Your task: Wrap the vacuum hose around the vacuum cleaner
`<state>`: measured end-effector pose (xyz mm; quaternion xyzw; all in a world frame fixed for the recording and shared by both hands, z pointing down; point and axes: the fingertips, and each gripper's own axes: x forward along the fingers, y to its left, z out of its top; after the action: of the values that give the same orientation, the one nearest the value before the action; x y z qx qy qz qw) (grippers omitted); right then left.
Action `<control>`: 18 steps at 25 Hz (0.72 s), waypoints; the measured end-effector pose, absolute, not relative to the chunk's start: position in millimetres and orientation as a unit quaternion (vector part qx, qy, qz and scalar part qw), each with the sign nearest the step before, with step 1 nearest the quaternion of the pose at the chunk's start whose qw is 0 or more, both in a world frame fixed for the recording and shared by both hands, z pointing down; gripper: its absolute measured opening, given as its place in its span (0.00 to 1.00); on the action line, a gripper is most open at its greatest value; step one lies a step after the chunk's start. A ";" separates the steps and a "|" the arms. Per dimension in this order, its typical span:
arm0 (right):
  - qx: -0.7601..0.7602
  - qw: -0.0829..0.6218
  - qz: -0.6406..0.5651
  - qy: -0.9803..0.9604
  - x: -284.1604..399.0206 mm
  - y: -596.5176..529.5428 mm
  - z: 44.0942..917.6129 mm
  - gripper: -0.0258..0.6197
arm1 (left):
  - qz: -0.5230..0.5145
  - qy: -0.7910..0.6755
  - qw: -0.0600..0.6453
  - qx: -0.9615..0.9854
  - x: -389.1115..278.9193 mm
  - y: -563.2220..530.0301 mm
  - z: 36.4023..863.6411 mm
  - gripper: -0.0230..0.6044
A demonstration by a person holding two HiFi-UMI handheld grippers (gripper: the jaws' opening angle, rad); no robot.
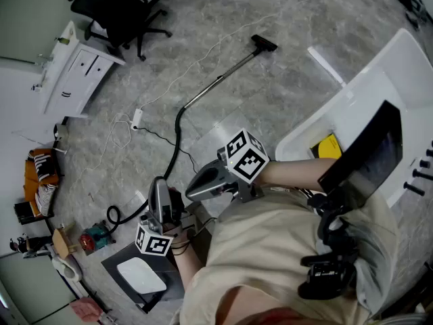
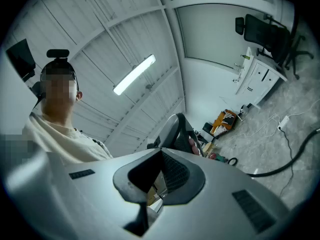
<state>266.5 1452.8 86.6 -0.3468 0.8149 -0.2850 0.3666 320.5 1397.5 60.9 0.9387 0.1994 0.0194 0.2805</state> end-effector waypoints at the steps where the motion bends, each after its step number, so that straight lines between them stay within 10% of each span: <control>1: -0.345 0.367 -0.286 0.815 267.5 1453.7 88.3 0.04 | 0.026 0.201 0.274 0.940 320.7 1402.5 64.5 0.04; 18: -0.388 0.373 -0.332 0.775 319.6 1388.1 114.1 0.04 | 0.052 0.179 0.366 0.912 348.4 1310.5 140.2 0.04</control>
<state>319.6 1388.1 114.1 -0.3878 0.7748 -0.3320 0.3728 348.4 1310.5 140.2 0.9120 0.1789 0.0519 0.3656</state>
